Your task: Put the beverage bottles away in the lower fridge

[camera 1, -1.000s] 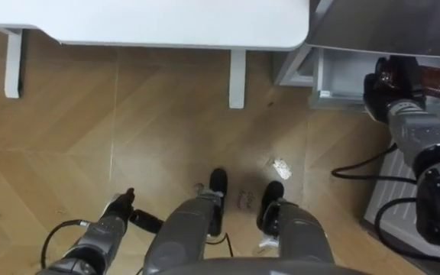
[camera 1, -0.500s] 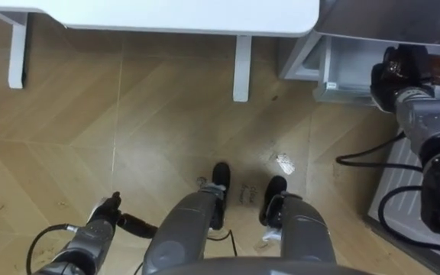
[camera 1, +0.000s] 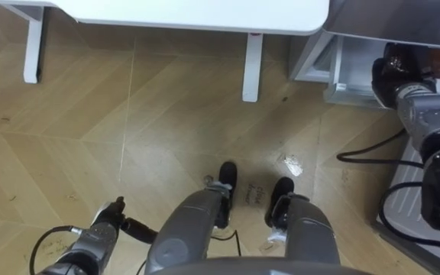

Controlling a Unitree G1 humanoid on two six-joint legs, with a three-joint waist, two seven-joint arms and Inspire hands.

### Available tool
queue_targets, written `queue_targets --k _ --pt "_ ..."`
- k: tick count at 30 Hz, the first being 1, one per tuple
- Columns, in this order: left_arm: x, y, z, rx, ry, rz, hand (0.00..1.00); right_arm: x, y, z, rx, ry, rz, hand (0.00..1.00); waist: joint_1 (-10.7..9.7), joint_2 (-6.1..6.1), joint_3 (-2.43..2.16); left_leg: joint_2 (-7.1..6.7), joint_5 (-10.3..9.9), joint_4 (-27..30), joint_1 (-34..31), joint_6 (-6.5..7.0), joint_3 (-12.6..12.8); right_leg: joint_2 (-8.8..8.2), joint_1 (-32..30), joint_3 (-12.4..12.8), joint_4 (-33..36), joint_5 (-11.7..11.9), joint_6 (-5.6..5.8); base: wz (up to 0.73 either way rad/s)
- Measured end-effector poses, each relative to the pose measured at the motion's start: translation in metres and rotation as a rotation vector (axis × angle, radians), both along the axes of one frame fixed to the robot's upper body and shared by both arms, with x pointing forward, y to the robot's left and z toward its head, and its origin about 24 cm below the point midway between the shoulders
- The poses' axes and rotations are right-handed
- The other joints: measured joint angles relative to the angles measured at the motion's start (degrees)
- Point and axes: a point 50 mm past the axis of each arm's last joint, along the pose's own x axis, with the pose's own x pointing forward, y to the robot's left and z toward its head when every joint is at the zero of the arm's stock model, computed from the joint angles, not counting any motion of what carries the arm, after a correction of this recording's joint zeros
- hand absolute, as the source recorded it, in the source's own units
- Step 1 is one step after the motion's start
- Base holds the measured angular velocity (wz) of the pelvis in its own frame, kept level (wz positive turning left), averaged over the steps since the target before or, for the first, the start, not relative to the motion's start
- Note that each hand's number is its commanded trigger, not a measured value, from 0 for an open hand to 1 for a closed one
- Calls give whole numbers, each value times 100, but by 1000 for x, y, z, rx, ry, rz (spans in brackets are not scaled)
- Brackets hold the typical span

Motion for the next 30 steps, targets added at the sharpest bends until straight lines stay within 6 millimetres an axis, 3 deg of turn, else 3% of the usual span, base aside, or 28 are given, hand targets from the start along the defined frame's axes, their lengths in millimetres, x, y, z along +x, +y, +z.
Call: queue_targets --k 30 --pt "-8 -4 -3 -5 44 -40 0 3 3 2 -79 23 94 0 -16 -26 4 -5 1 66 -6 -1 -31 -79 41 -100 2 -16 -9 0"
